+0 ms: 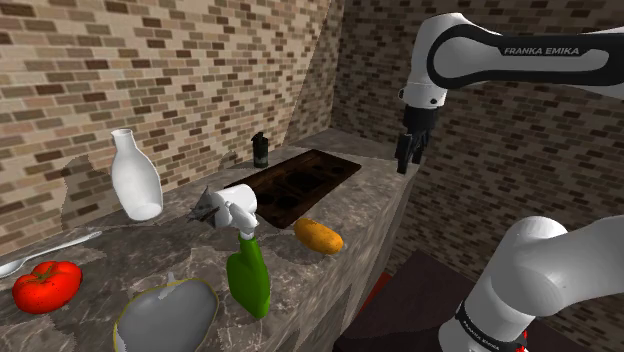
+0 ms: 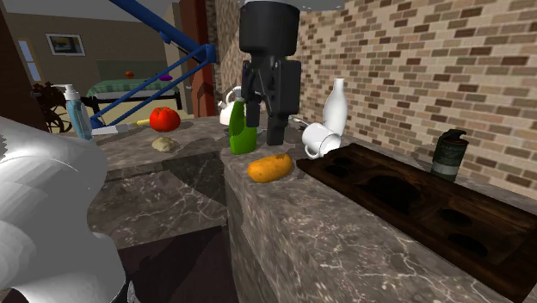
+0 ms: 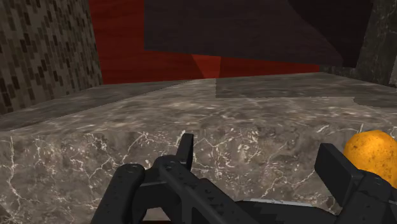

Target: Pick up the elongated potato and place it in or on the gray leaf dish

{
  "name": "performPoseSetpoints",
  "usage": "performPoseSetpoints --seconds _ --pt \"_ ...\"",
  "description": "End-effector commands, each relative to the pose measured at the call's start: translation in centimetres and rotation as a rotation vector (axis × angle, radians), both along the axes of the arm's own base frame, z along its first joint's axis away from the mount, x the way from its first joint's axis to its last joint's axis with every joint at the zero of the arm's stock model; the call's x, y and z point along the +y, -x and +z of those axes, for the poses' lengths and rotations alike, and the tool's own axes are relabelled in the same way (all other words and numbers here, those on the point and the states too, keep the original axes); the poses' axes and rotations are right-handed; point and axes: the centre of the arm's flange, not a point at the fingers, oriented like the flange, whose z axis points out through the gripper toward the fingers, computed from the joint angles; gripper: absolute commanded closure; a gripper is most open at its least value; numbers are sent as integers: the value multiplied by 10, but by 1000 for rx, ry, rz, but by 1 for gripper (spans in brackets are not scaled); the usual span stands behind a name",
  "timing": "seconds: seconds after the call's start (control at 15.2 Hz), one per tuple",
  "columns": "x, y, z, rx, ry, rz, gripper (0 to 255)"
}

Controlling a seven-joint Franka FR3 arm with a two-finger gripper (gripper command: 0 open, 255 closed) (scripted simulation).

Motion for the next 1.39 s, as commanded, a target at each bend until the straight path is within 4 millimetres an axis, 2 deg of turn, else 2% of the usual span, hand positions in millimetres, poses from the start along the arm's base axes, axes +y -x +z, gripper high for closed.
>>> performPoseSetpoints --seconds 0.0,1.32 --pt "0 0 0 0 0 0 0" --pt "211 -96 -124 -110 40 93 0"
